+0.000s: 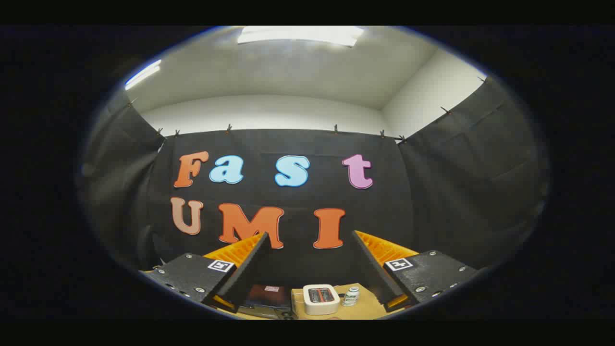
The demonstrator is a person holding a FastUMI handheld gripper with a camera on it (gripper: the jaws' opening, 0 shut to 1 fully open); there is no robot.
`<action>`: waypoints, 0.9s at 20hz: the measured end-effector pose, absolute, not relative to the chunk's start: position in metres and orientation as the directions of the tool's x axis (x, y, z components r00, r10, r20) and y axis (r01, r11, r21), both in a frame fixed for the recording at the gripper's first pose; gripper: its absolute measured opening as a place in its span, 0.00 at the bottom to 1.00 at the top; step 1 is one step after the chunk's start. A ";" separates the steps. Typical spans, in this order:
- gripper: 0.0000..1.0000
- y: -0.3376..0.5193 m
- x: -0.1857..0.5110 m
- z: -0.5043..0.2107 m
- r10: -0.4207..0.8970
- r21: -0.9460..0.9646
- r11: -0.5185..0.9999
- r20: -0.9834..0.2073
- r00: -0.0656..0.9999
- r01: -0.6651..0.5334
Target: Open the toaster oven, put the food inside, and close the toaster oven door.
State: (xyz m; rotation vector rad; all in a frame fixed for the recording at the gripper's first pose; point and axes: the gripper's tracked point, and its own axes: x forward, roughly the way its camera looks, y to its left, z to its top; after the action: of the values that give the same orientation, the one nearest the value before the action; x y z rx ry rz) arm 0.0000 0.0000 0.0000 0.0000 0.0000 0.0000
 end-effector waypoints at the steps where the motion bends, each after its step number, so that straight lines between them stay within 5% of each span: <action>1: 0.98 0.002 0.000 -0.001 0.001 -0.001 1.000 -0.002 1.000 -0.001; 18: 0.98 0.037 0.009 -0.047 0.049 0.016 0.999 -0.109 0.993 -0.048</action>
State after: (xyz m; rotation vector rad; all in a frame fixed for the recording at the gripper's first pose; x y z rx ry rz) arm 0.0092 0.0374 -0.0472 0.0137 0.1095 0.0486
